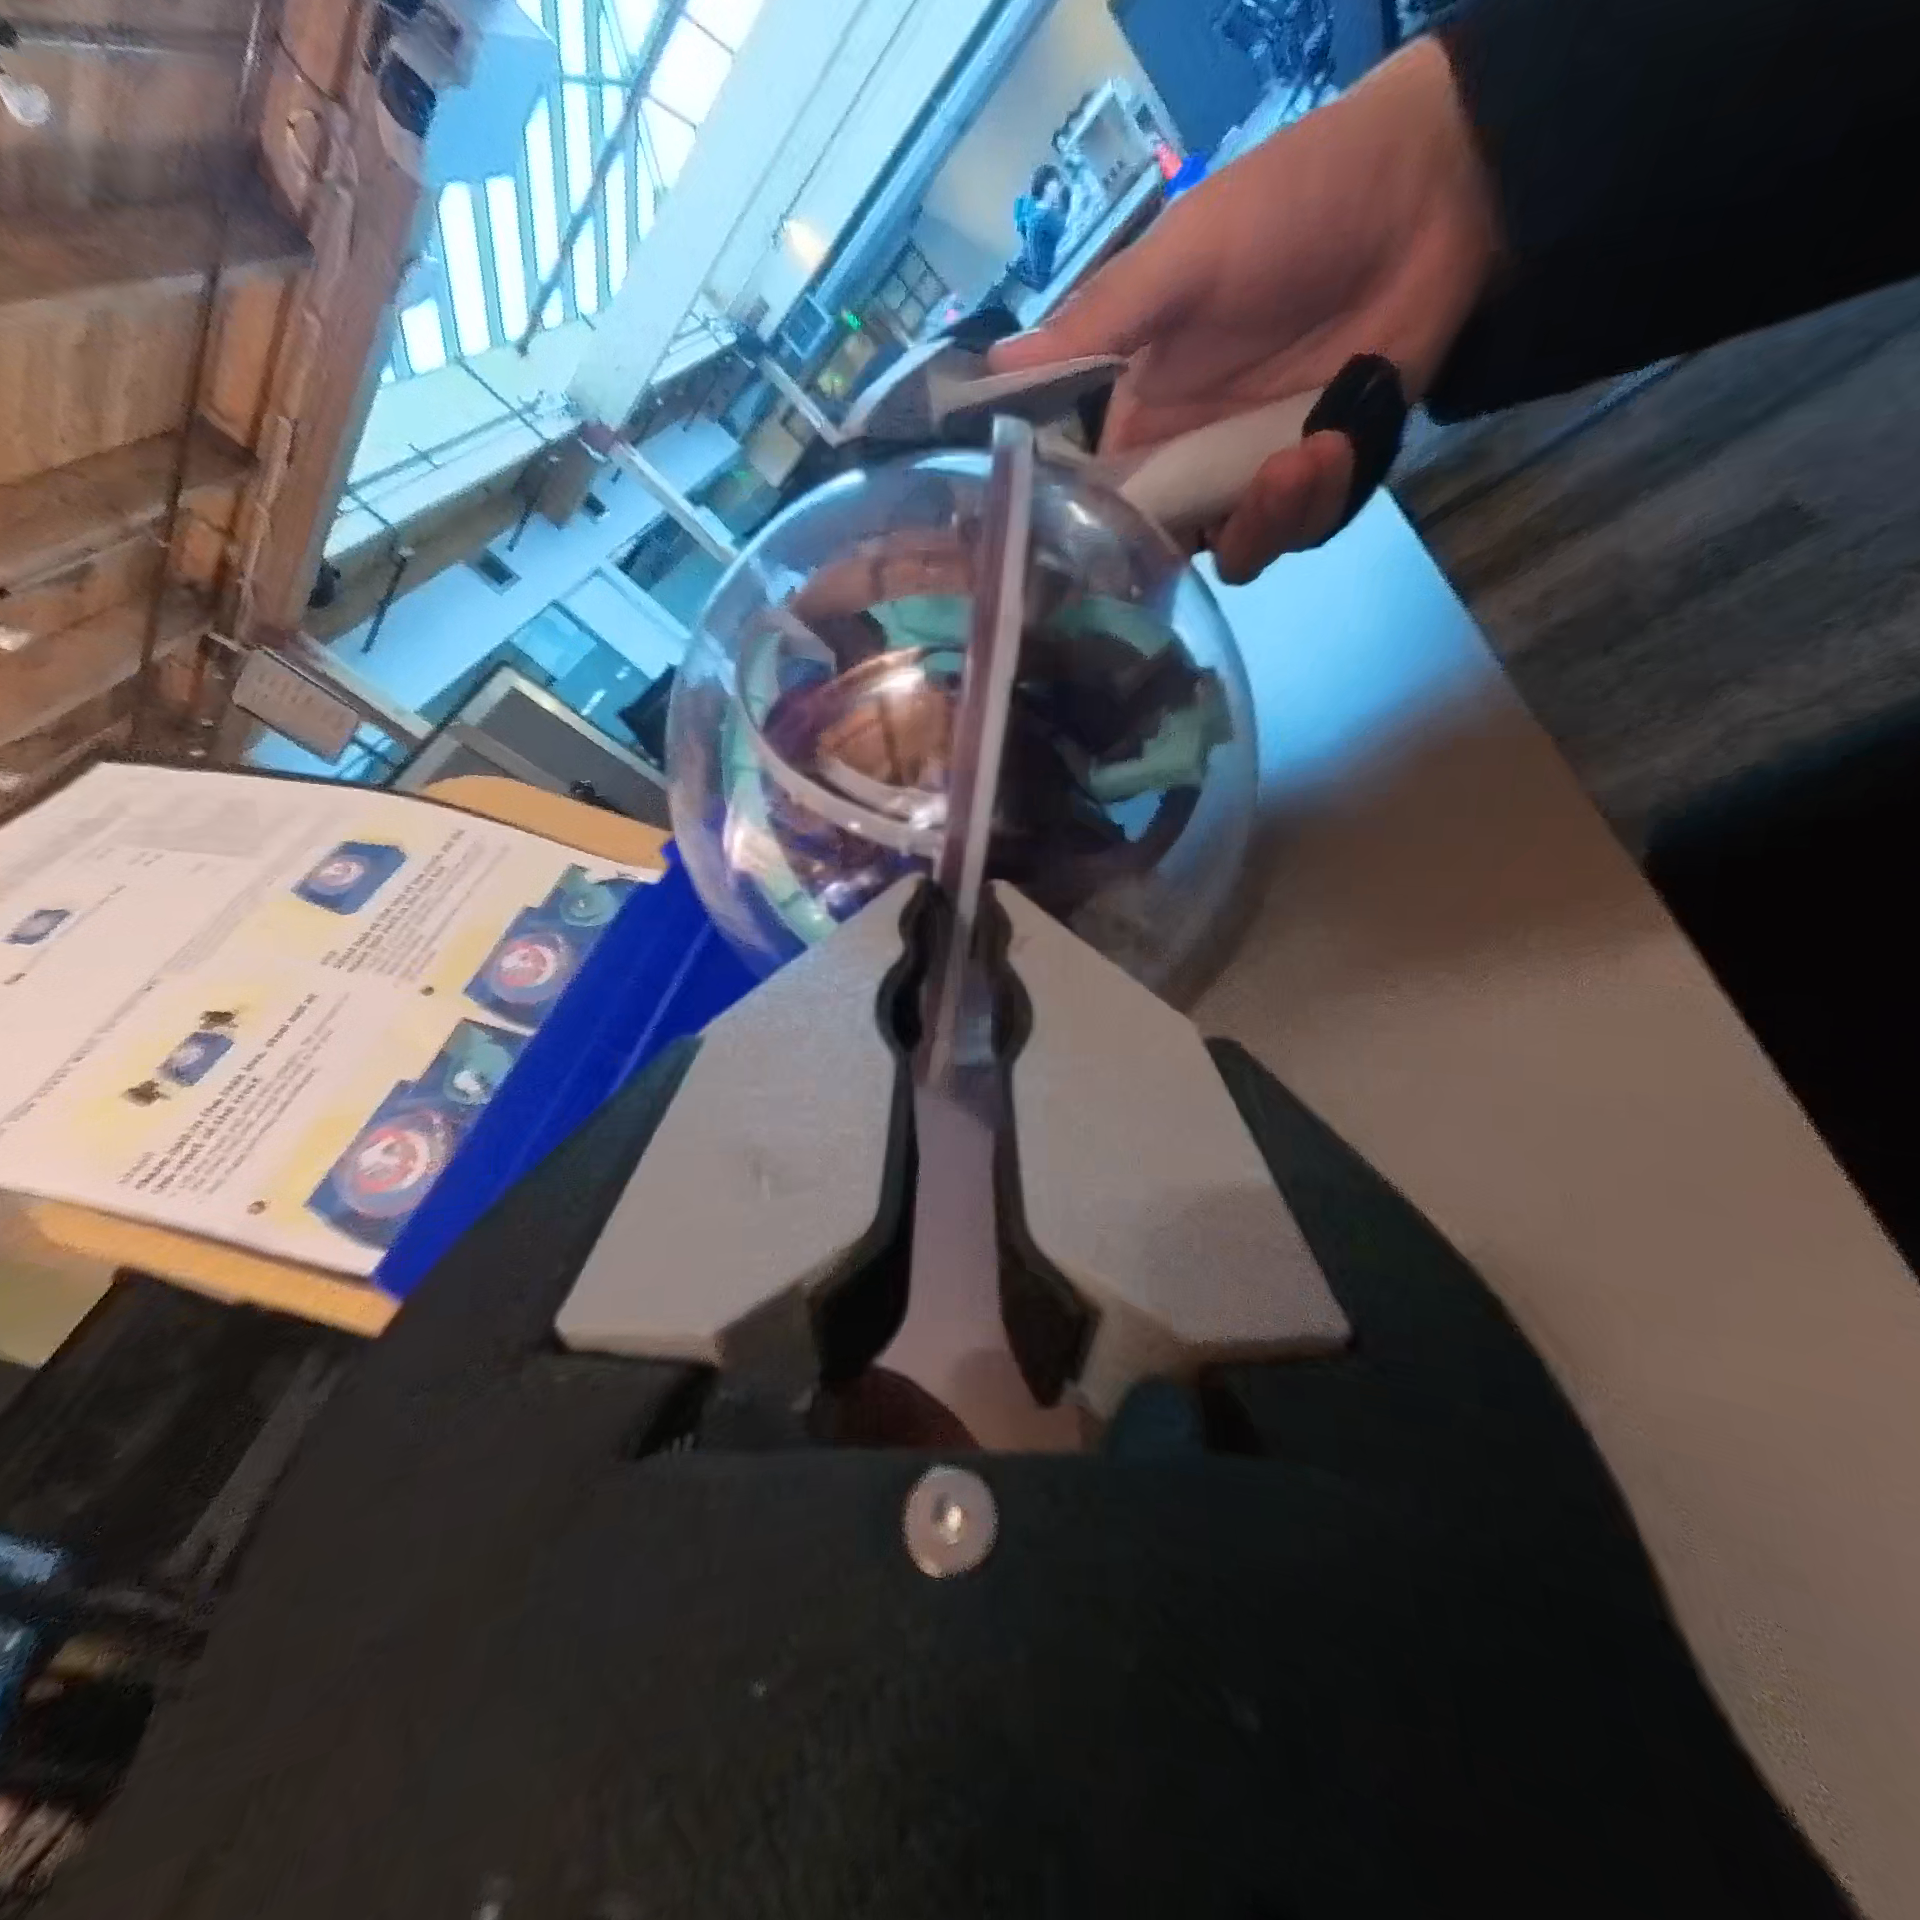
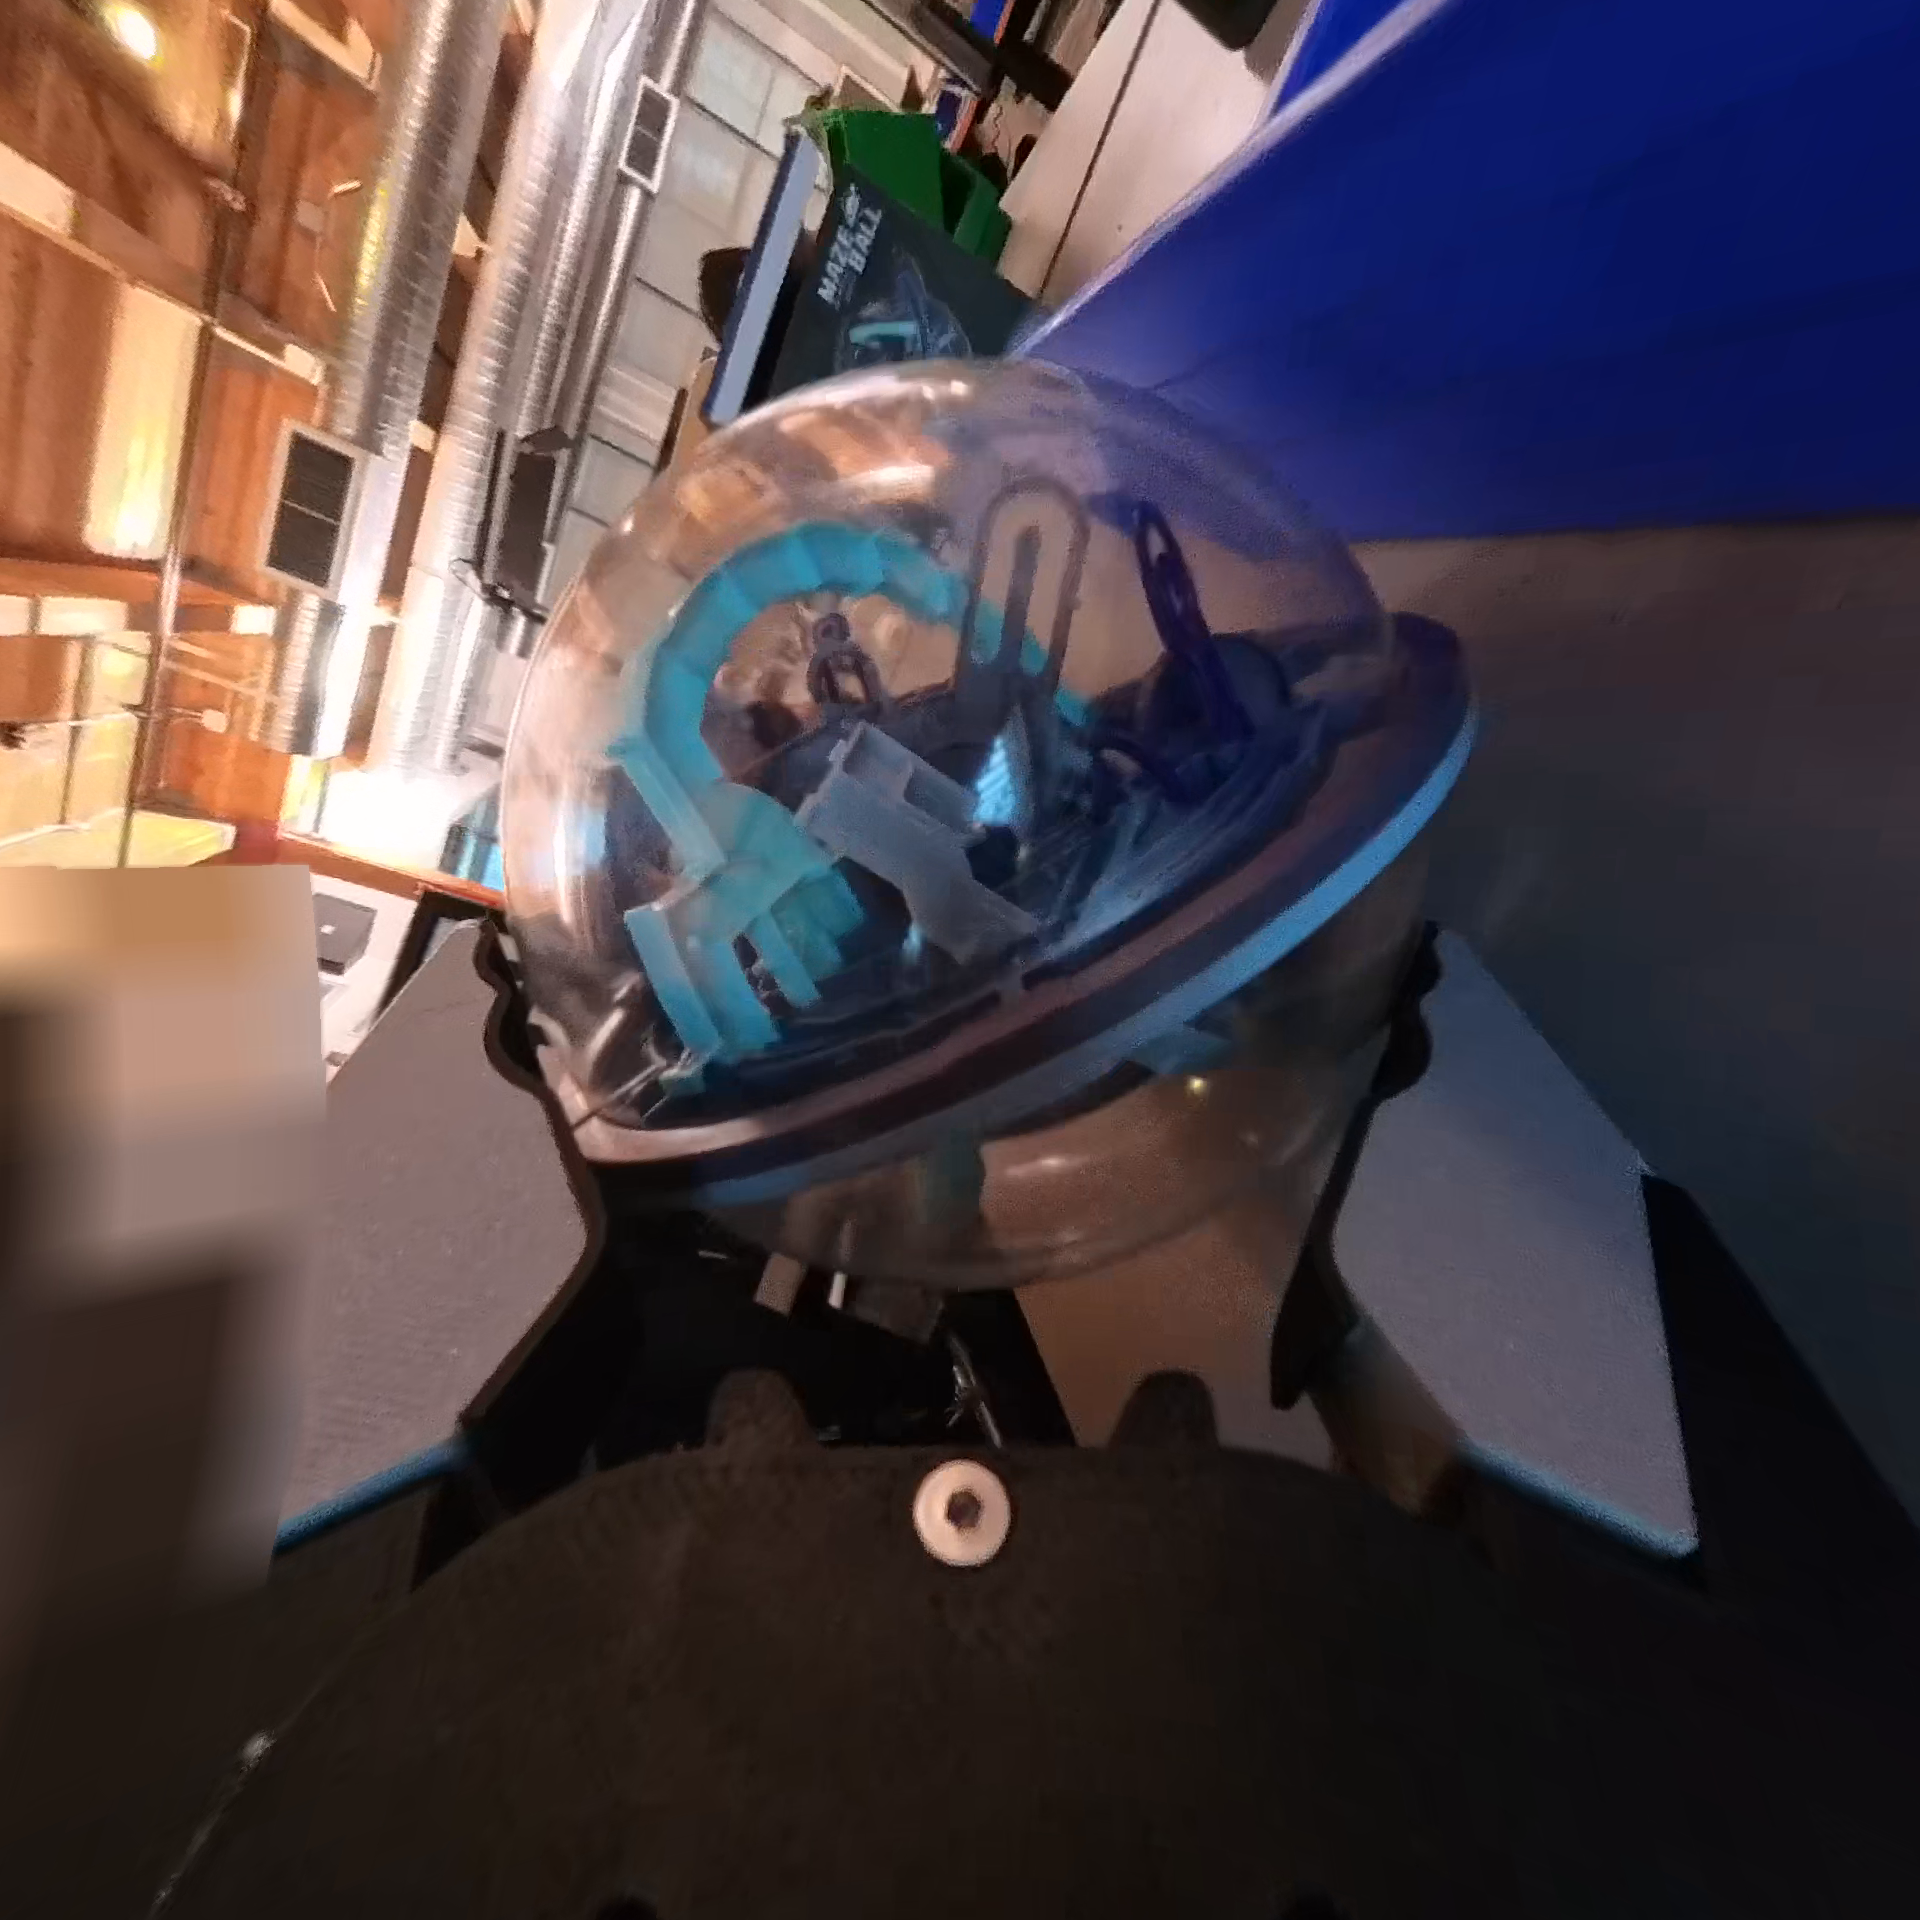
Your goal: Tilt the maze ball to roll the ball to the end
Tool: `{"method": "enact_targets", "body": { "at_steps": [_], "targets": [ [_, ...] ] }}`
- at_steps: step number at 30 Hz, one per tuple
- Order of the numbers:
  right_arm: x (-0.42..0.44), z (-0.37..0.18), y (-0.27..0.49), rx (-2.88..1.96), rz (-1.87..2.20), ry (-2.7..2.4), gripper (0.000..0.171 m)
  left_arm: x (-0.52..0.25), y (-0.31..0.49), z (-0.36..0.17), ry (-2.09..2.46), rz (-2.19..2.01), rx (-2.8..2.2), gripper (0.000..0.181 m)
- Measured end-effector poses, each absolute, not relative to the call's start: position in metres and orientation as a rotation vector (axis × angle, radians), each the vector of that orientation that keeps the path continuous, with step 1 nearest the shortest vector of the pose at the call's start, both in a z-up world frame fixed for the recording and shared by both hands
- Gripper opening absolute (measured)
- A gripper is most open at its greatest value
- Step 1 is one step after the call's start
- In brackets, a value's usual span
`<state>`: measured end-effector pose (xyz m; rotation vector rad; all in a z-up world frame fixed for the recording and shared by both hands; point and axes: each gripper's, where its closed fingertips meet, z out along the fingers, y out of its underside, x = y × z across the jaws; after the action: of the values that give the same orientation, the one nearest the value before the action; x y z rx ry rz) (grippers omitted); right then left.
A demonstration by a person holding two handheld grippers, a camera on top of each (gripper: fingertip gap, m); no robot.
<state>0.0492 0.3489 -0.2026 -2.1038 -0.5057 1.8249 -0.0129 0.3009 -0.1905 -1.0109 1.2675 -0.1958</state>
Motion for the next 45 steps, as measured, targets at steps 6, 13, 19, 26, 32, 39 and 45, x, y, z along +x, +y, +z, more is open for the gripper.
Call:
{"method": "enact_targets", "body": {
  "at_steps": [6,13,19,26,32,39,45],
  "targets": [
    [0.041,-0.206,0.349,-2.103,1.851,-0.477,0.157,-0.016,0.307,-0.185,1.213,-0.161,-1.000,0.007],
    [0.043,-0.207,0.349,-2.104,1.854,-0.483,0.157,-0.016,0.310,-0.184,1.213,-0.132,-1.007,0.007],
    [0.044,-0.207,0.350,-2.103,1.824,-0.520,0.153,-0.015,0.309,-0.187,1.239,-0.150,-1.027,0.006],
    [0.071,-0.176,0.355,-1.974,1.765,-0.535,0.140,-0.021,0.309,-0.178,1.195,-0.212,-1.046,0.006],
    [0.093,-0.139,0.350,-1.757,1.636,-0.687,0.107,-0.027,0.315,-0.171,1.119,-0.327,-1.110,0.006],
    [0.079,-0.149,0.347,-1.745,1.551,-0.797,0.111,-0.030,0.319,-0.171,1.097,-0.364,-1.130,0.006],
    [0.071,-0.150,0.342,-1.736,1.455,-0.881,0.120,-0.033,0.322,-0.168,1.063,-0.402,-1.147,0.006]
  ]
}}
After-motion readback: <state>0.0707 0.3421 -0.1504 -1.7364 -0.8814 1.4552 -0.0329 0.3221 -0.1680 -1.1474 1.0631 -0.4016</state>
